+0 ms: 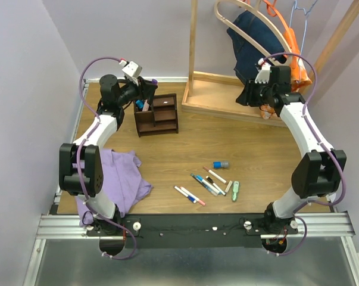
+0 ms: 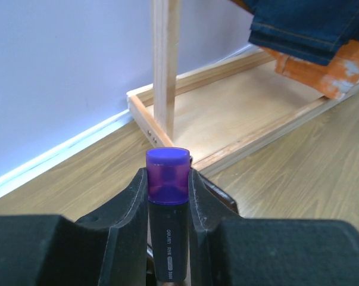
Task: Sort the stationery into containers
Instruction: Place the pen in the storage box.
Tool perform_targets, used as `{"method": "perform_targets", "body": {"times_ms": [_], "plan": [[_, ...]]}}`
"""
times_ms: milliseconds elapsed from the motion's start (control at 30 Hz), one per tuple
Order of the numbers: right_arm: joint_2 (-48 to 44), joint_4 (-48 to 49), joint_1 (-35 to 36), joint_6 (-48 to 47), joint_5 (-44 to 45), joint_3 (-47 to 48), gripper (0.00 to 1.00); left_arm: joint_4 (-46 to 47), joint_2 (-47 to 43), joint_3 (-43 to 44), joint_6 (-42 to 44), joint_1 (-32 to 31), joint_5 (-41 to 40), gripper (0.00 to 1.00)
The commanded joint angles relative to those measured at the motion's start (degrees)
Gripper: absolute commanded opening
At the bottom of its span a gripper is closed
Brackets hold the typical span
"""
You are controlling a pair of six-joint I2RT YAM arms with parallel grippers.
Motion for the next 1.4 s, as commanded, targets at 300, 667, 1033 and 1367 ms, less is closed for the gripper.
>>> {"method": "perform_targets", "body": {"times_ms": [300, 667, 1033, 1367], "plan": [[7.00, -2.00, 2.23, -3.55, 2.42, 6.65, 0.46, 5.31, 7.56, -0.24, 2.32, 2.95, -0.99, 0.00], [6.92, -3.50, 6.45, -6.28, 4.18, 6.74, 0.47, 8.74, 8.36, -4.19, 2.41, 3.30, 0.07, 0.08], [7.44, -2.00, 7.24, -5.75, 3.74, 6.04, 0.47, 5.14, 4.58, -6.39, 4.96, 4.53, 0.51, 0.43], [7.09, -1.65, 7.68, -5.67, 3.74, 5.51, 0.48, 3.56, 3.00, -6.74, 5.14, 4.53, 1.48, 0.50]]}}
